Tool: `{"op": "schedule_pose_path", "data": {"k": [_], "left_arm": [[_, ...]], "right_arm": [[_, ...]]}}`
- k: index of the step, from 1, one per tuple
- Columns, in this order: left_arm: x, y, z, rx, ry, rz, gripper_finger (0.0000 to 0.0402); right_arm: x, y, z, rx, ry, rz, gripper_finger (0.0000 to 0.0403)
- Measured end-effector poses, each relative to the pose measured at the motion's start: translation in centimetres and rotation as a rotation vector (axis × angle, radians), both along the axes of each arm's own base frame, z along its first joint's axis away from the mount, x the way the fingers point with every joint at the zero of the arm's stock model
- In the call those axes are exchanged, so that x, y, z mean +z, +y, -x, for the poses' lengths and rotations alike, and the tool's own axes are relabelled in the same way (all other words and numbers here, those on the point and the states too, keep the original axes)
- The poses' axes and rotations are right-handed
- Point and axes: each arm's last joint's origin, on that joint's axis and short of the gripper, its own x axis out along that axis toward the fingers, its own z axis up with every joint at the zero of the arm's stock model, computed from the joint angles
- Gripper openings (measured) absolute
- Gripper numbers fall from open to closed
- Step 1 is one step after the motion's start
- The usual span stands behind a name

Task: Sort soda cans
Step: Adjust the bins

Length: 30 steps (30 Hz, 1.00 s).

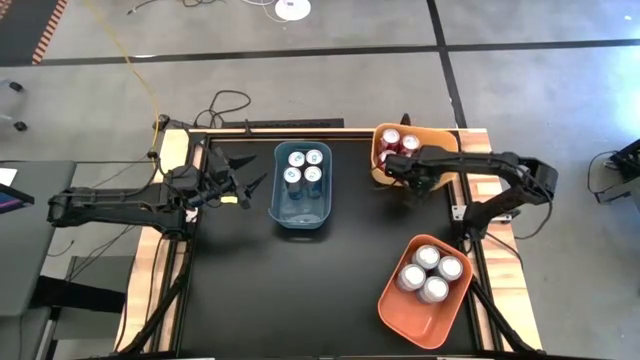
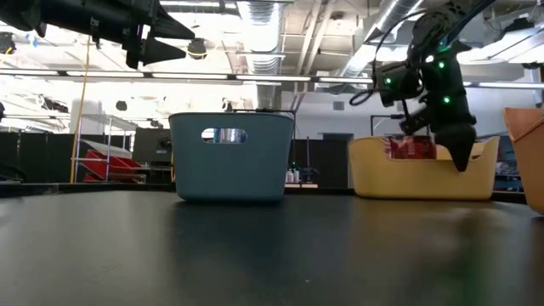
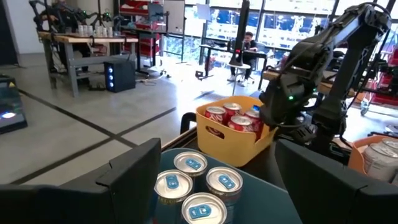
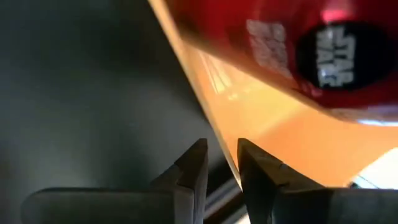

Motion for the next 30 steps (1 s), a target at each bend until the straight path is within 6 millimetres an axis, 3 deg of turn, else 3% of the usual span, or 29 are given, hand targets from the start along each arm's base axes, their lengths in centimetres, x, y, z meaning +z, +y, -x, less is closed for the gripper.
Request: {"op": "schedule_pose_path", "data": {"k": [10,15,21,25,30], "left_arm": [[0.1,0.0,0.0,0.000,-0.012,0.008,0.0313],[0.1,0.0,0.0,0.000,-0.019,0.007,0.0313],[0.2,0.0,0.0,0.000,-0.020,0.003,0.0313],[0.2,0.0,0.0,0.000,-0.016,-0.003,0.0313],[0.1,0.0,0.0,0.001,-0.006,-0.011,0.0313]], "right_arm": [[2.1,2.9,-3.5,-0.037,-0.239,-0.067,0.0102],[2.9,3.6,-5.7,-0.113,-0.457,-0.081,0.0103],[4.5,4.3,-8.2,-0.062,-0.705,-0.181,0.0103],[6.6,4.8,-9.0,-0.025,-0.758,-0.191,0.0103],[10.0,4.2,-8.9,-0.118,-0.751,-0.107,0.0102]]}}
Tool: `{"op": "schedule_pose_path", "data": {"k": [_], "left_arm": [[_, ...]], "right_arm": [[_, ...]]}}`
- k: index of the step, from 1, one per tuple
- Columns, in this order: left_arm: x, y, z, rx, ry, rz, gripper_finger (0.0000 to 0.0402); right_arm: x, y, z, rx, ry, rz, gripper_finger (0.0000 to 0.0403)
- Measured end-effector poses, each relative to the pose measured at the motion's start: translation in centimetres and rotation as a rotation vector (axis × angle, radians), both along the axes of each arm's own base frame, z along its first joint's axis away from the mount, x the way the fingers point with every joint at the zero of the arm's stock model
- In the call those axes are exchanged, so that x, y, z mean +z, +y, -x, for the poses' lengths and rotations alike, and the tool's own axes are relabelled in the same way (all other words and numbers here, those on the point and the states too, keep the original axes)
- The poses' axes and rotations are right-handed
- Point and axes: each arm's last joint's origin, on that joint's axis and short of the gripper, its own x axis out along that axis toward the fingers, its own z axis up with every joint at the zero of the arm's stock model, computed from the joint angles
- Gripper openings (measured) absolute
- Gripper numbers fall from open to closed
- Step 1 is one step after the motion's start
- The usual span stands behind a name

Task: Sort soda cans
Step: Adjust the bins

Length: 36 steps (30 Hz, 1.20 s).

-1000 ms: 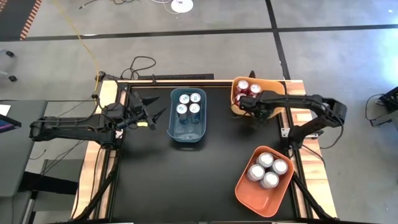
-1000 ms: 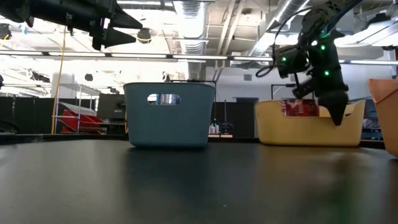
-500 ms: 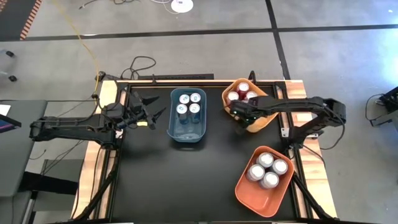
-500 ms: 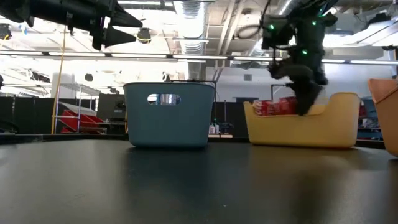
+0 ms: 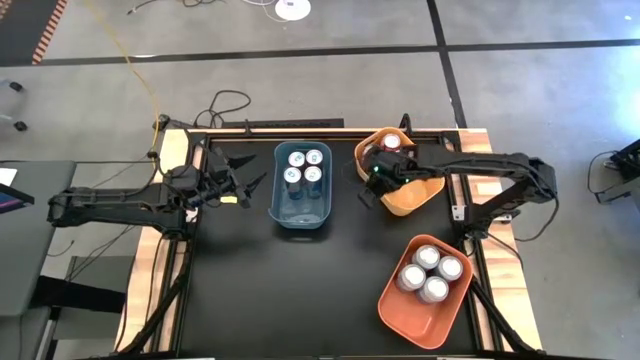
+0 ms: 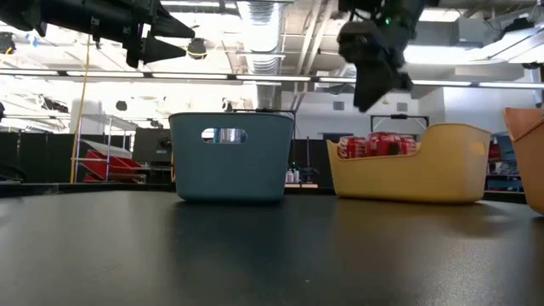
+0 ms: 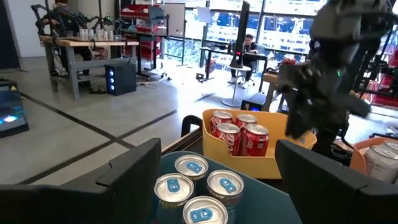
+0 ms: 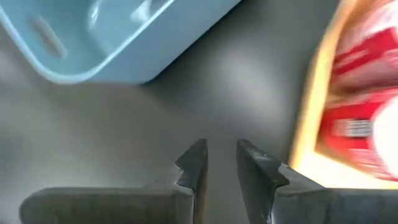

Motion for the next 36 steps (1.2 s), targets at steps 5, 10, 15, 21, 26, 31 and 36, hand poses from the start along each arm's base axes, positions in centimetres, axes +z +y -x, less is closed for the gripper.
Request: {"op": "schedule_pose_path", "data": {"k": [5,10,15,21,26,31,36], "left_arm": [[0.0,0.0,0.0,-0.001,-0.004,0.006,0.0313],[-0.1,0.0,0.0,0.000,0.002,0.010,0.0313],[-0.2,0.0,0.0,0.000,0.010,0.011,0.0313],[-0.2,0.0,0.0,-0.001,0.011,0.011,0.0313],[-0.2,0.0,0.0,0.000,0.015,0.008,0.0313],[-0.2,0.0,0.0,0.000,0.021,-0.001,0.0313],[-0.2,0.0,0.0,0.000,0.021,-0.001,0.0313]], "right_arm": [[2.9,-1.6,1.7,-0.153,0.126,0.118,0.0092],[2.7,-3.4,5.0,-0.364,0.396,0.205,0.0070],[1.1,-5.0,7.2,-0.495,0.567,0.213,0.0051],[-1.7,-7.4,9.1,-0.672,0.646,0.275,0.0026],[-4.2,-8.8,11.0,-0.716,0.723,0.229,0.0006],[-5.8,-9.1,10.9,-0.639,0.677,0.153,0.0005],[-6.1,-8.6,10.1,-0.552,0.623,0.120,0.0004]]}}
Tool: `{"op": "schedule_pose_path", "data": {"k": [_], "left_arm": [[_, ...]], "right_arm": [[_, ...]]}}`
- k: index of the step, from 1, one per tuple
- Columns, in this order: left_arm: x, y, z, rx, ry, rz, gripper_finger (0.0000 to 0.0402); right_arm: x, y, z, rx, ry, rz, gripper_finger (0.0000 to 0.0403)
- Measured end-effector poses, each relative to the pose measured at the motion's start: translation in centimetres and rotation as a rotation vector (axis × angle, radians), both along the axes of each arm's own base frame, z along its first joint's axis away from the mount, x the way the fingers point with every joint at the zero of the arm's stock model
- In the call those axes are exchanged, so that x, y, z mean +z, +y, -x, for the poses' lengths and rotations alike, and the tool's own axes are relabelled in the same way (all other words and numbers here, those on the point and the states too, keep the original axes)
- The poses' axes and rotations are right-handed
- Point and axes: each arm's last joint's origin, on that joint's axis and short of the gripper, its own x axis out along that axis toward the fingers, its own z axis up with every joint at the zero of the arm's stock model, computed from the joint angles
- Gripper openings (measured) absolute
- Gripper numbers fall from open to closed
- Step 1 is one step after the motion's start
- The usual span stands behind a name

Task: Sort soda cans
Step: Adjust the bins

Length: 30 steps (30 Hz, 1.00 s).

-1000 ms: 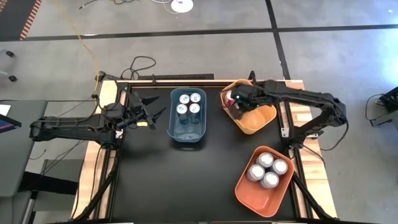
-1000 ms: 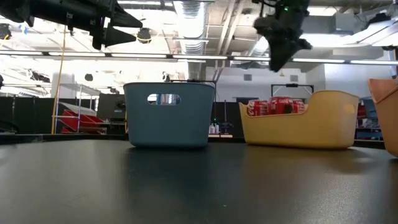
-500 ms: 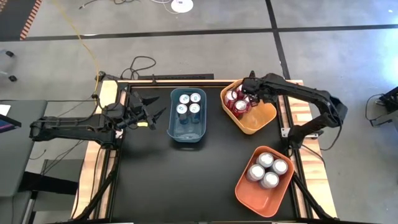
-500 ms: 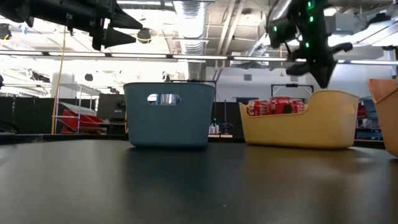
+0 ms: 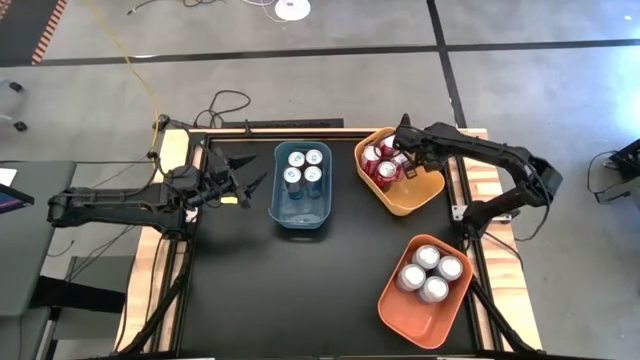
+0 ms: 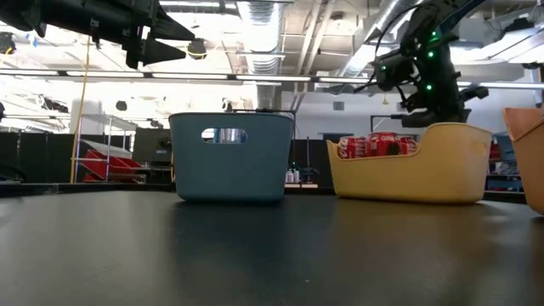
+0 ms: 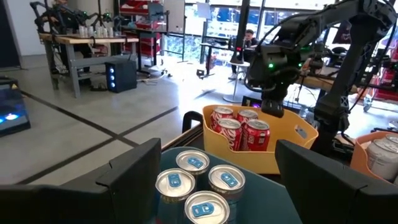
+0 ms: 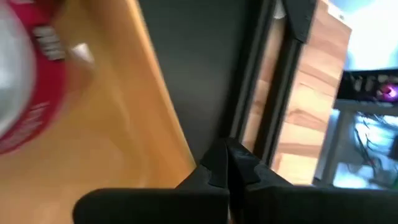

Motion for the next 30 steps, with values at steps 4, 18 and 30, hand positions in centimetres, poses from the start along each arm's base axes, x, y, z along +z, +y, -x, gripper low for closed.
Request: {"op": "schedule_pose_path", "data": {"k": [4,18,30], "left_arm": [[0.0,0.0,0.0,0.000,-0.005,0.009,0.0313],[0.0,0.0,0.0,0.000,-0.005,0.016,0.0313],[-0.1,0.0,0.0,0.012,-0.026,0.067,0.0313]], "right_arm": [[0.0,0.7,-0.6,0.035,-0.014,-0.012,0.0004],[0.8,3.9,-2.2,0.160,-0.119,-0.042,0.0004],[0.9,6.0,-3.5,0.292,-0.133,-0.001,0.0004]]}}
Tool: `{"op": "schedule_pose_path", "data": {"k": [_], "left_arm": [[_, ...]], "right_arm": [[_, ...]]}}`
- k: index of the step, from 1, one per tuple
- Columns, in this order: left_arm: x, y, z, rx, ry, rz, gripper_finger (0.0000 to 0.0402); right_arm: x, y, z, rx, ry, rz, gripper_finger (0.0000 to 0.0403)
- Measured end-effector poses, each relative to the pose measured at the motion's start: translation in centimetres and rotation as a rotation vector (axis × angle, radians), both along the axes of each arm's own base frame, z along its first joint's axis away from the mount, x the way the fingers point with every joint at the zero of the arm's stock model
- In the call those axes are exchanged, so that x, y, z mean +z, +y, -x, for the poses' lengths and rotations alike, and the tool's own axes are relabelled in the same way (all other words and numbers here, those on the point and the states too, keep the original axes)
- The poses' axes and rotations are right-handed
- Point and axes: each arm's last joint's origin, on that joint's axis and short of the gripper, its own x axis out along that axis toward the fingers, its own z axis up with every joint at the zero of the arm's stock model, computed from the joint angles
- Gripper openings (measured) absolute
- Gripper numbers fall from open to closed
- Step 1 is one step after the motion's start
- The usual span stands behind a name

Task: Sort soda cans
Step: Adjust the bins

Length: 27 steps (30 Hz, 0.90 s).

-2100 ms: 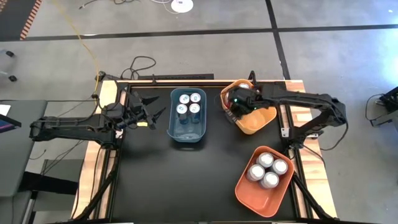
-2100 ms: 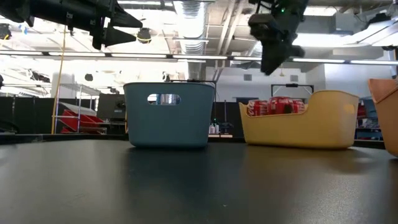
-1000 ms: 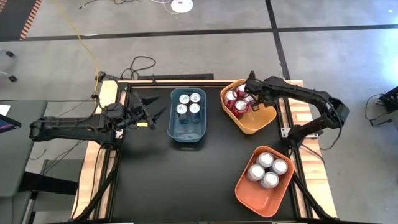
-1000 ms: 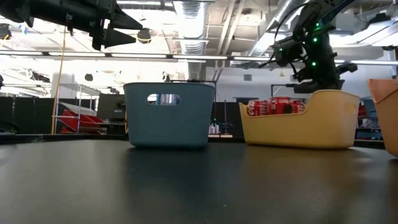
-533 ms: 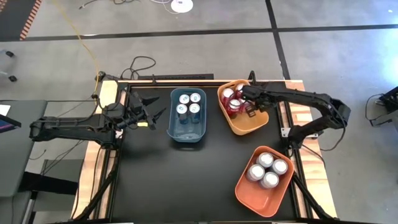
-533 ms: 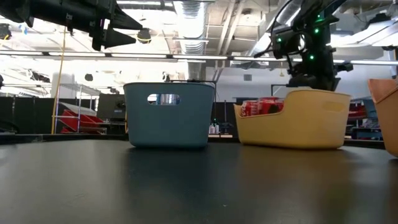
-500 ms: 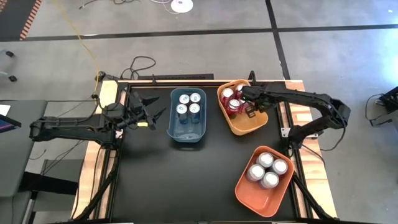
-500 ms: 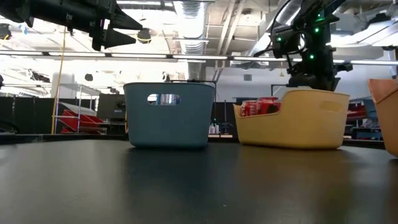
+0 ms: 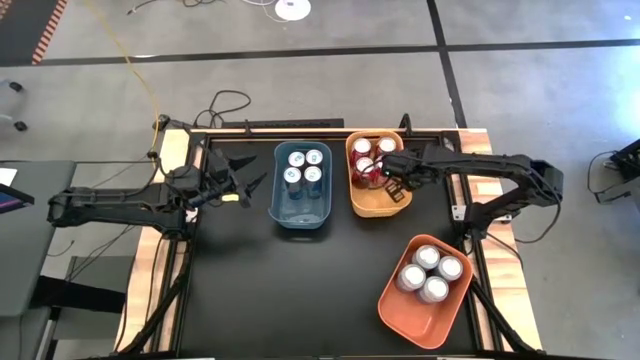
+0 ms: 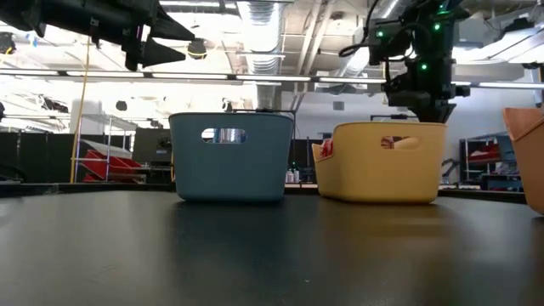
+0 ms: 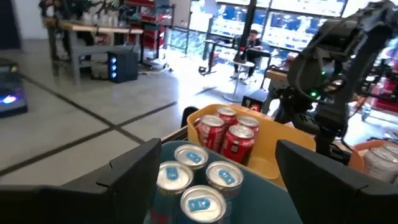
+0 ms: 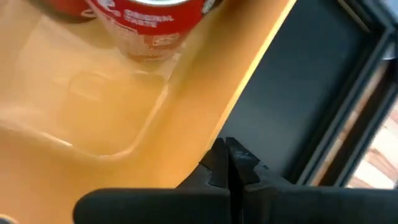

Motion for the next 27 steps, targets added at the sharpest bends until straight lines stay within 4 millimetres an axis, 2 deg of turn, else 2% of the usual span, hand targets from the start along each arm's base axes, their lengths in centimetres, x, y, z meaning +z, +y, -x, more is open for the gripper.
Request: {"op": "schedule_pose_path", "data": {"k": [6,11,15,19,22,27], "left_arm": [[-1.2,0.1,0.1,0.044,0.115,0.036,0.0313],[-2.8,-0.1,0.2,-0.020,0.241,0.128,0.0313],[-3.8,-0.4,0.5,-0.095,0.335,0.181,0.0313],[-4.3,-1.0,0.5,-0.282,0.399,0.209,0.0313],[-4.3,-2.1,0.3,-0.444,0.408,0.220,0.0312],[-5.1,-3.7,-0.4,-0.460,0.474,0.209,0.0300]], "right_arm": [[0.1,-3.1,0.9,-0.096,-0.008,0.089,0.0004],[0.4,-6.1,1.4,-0.119,-0.076,0.143,0.0004],[0.6,-7.6,1.3,-0.109,-0.179,0.144,0.0004],[0.5,-7.9,0.9,-0.091,-0.245,0.095,0.0004],[-0.1,-7.5,0.8,-0.088,-0.197,0.052,0.0004],[-1.2,-6.8,0.3,-0.091,-0.172,0.022,0.0004]]}}
